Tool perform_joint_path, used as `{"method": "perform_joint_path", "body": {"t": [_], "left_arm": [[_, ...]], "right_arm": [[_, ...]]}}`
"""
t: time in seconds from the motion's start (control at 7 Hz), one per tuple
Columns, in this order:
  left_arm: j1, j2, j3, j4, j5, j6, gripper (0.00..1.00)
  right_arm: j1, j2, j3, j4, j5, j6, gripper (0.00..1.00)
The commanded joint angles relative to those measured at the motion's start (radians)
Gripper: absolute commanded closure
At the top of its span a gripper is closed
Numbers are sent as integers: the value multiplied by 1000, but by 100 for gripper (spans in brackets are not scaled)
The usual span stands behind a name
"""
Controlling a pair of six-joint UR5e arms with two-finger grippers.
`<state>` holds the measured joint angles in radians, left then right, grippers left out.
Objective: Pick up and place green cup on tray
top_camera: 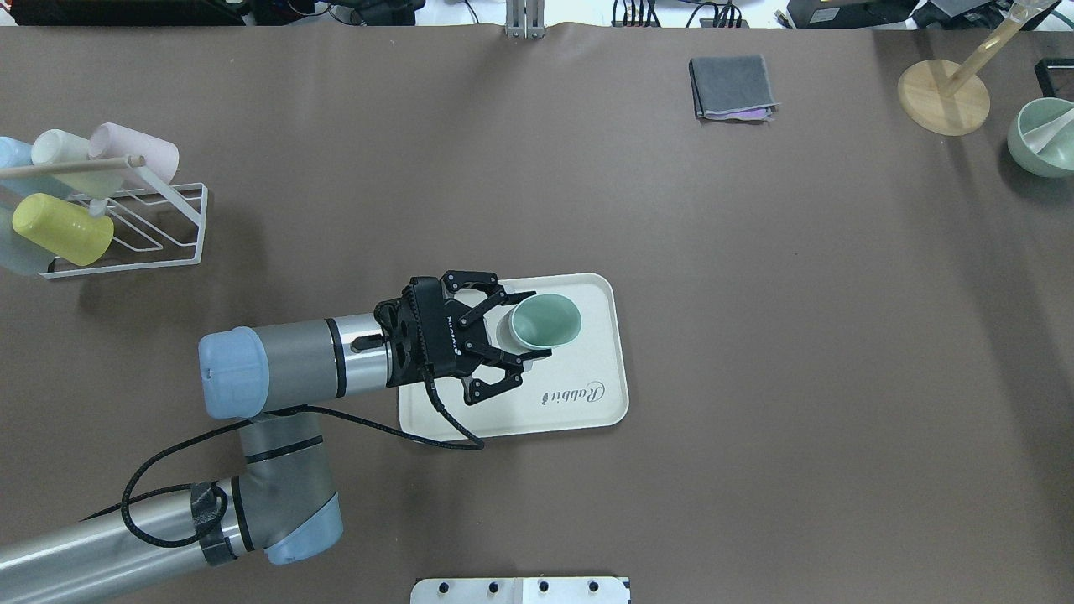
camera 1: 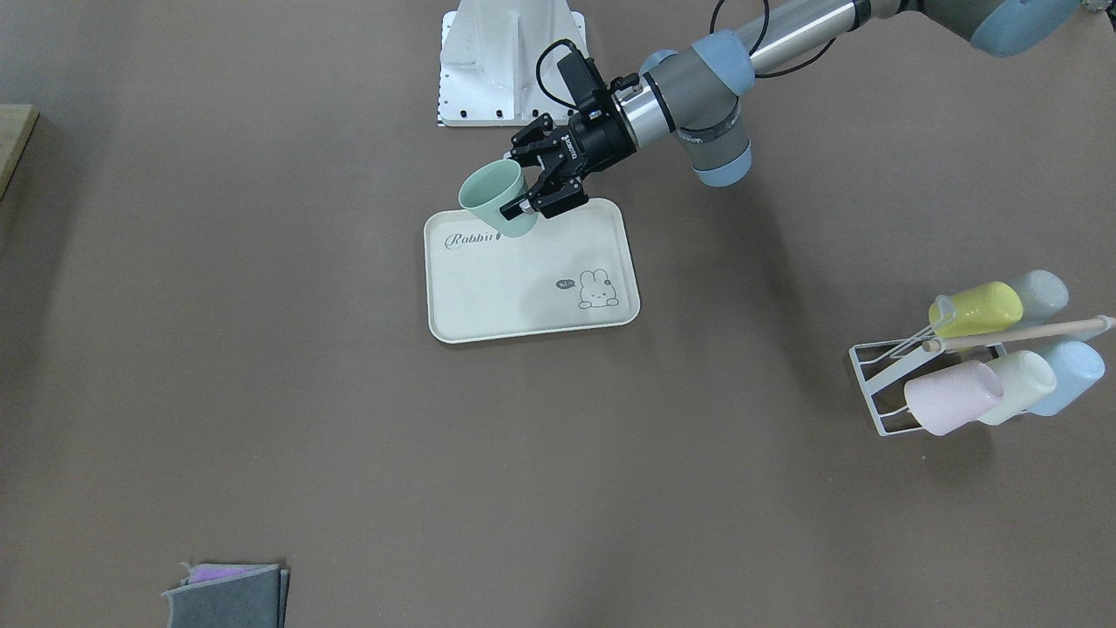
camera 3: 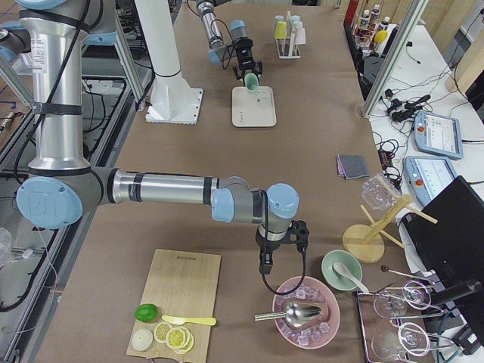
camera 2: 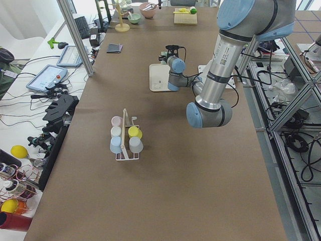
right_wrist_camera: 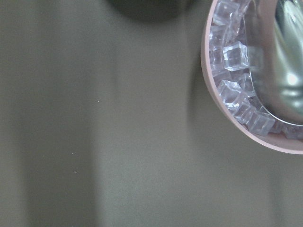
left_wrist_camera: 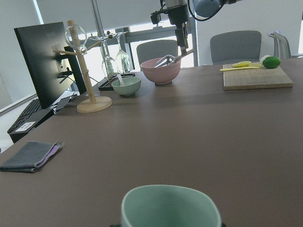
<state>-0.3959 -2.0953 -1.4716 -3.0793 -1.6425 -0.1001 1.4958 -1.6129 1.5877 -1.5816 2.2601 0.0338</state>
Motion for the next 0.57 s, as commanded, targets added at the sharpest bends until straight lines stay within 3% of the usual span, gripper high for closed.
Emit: {"method": "perform_joint_path", "body": {"t": [0.0,0.43], "left_arm": [[3,-5,89,-96,0,-99,52],[5,-28,142,-117,7,-204,51]], "right_arm": [[0,-1,-2,0,-2,-2,0],[-2,-1,-2,0,-2,0,0]]}}
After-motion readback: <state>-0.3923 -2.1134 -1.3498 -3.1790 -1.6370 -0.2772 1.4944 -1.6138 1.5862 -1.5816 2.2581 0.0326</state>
